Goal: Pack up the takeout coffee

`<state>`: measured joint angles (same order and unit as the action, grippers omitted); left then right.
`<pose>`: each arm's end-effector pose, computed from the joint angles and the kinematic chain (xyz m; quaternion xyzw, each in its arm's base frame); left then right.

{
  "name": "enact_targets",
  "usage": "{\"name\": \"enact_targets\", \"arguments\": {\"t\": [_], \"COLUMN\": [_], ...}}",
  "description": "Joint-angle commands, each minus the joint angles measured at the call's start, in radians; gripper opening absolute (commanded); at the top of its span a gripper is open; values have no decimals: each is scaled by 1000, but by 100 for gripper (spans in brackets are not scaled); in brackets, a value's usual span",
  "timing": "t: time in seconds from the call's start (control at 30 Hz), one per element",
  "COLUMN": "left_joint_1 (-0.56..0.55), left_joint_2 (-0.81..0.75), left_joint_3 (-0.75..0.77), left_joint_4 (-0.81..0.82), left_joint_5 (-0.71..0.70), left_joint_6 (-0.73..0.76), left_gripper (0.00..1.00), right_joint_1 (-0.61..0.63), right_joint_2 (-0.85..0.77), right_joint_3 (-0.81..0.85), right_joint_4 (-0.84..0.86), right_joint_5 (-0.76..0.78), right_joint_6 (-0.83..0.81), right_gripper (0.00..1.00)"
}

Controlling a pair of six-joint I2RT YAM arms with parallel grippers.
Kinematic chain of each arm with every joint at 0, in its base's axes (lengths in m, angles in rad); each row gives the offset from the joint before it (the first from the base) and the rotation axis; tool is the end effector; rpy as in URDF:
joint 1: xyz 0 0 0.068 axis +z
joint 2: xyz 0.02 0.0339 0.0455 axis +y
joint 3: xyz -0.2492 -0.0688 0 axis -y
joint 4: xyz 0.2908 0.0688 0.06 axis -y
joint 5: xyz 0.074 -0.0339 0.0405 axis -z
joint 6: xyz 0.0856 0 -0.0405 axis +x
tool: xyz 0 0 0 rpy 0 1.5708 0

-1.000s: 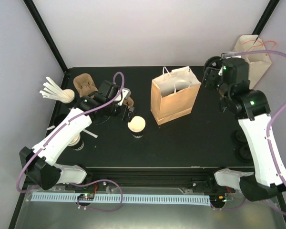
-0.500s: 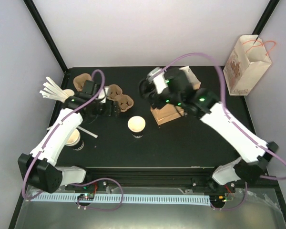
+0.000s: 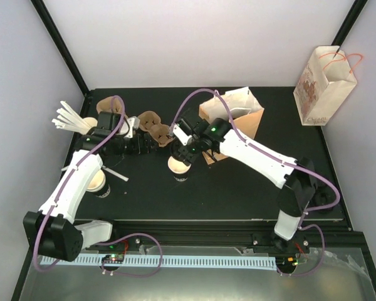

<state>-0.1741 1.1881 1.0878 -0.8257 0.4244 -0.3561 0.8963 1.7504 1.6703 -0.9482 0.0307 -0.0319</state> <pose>0.3028 -0.0890 0.2538 -0.0178 0.9294 -0.2739 0.2466 0.2778 0.3432 0.2586 -0.4275 0.8633 0.0988 0.2495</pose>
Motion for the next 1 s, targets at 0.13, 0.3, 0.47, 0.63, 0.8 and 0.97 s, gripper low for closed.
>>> {"name": "enact_targets", "arguments": {"t": [0.13,0.3,0.47,0.63,0.8,0.97], "left_joint_1": [8,8,8,13,39,87], "left_joint_2": [66,129,193,225,199,187], "left_joint_3": [-52,-70,-87,-93,-138,-195], "left_joint_4": [166,184,192,186,227,248], "left_joint_5": [287,331,360,360,394,433], "left_joint_6": [-46,-68,-92,-98,-131,-156], "left_gripper": [93,85,74,70,70,68], "right_joint_1": [14,27,36,42,56,77], "right_joint_2": [164,175,199,180,163,170], "right_joint_3": [102,85,85,76,85,108], "right_joint_4": [-143,-140,-138,-117,-102,-112], "right_joint_5": [-66,-49,-50,-66,-48,-15], "right_joint_6": [69,89,98,105,91,78], "right_gripper": [73,73,74,74,76,76]}}
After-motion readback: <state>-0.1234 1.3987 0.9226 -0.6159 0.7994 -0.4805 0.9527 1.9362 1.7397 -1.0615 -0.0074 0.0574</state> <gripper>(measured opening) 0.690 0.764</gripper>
